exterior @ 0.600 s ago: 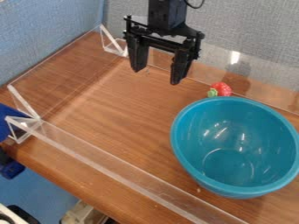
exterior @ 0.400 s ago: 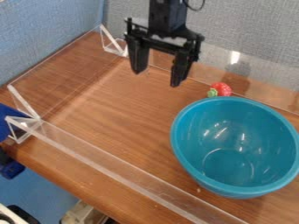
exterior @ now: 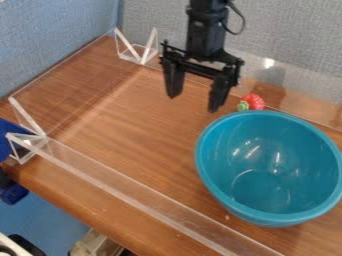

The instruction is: Put the strawberry in the blue bowl

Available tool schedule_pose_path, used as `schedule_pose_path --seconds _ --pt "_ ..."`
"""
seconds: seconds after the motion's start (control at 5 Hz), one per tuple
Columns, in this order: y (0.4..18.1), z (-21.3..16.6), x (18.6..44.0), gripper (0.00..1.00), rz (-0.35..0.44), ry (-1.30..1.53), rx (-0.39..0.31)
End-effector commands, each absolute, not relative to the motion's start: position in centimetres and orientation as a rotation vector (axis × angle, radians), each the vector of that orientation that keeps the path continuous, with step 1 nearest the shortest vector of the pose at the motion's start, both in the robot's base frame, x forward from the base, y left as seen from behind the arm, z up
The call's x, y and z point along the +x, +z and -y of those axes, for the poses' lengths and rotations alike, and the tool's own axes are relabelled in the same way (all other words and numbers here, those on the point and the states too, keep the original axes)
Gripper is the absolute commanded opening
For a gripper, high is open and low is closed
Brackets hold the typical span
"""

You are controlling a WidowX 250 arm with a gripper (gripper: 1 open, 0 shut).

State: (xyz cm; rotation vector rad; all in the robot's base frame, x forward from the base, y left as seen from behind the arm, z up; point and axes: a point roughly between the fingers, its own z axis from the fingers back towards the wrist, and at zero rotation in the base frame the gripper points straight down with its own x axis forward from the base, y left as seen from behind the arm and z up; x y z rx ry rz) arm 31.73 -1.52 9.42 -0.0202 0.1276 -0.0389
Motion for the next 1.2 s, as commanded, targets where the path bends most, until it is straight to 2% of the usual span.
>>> schedule_pose_path --seconds 0.0,1.0 --pt "10.5 2.2 34.0 1.0 -0.056 -0.052 -0.028" --pt "7.7 5.5 39.6 1.0 -0.009 -0.074 -0.071"
